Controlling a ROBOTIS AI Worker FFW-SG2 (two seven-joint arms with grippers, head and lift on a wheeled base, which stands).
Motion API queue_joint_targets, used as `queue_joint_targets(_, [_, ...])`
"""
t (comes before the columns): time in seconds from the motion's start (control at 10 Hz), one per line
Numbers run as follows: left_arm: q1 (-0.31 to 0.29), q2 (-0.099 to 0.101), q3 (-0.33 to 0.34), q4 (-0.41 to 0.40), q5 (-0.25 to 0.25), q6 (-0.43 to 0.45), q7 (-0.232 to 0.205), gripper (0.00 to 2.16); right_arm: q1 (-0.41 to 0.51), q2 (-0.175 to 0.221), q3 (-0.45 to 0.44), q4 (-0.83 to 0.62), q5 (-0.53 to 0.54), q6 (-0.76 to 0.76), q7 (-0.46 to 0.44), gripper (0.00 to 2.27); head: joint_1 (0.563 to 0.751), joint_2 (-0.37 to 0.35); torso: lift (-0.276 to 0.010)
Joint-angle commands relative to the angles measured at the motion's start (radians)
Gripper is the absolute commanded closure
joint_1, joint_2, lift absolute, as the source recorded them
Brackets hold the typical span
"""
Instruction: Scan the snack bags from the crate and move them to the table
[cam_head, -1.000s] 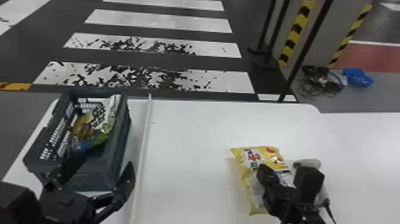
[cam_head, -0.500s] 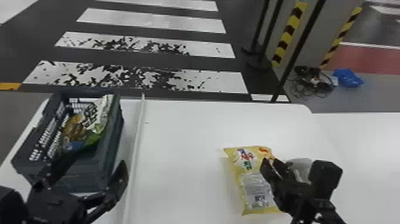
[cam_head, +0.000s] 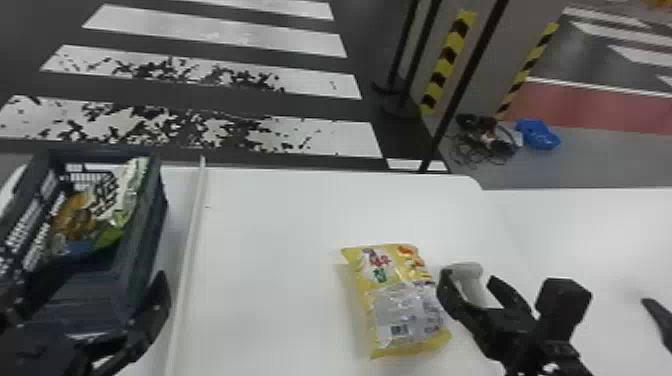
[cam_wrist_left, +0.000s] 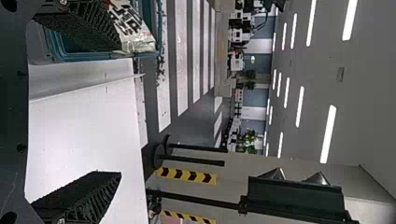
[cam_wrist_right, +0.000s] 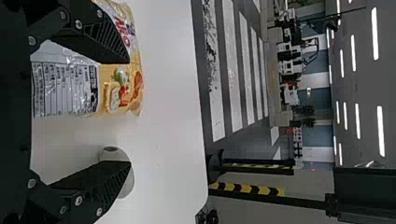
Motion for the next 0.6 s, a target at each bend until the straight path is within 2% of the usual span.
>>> queue_joint_targets(0.0, [-0.001,0.003,0.0,-0.001,0.002,0.0,0.0,0.03,-0.005,-0.01,-0.06,0.044,-0.013,0.009,0.037,0.03,0.695,-0.272,-0.095])
queue_joint_targets(0.2, [-0.003,0.002,-0.002,0.0,0.005,0.0,0.0,0.03,-0.031,-0.036,-0.101,0.116,-0.024,0.024,0.126,0.03,0.695,-0.316,-0.095])
queue_joint_targets(0.5, [0.008,0.0,-0.002,0.006,0.003,0.0,0.0,0.03,-0.079,-0.086,-0.109,0.235,-0.027,0.015,0.276,0.04,0.695,-0.35,-0.095])
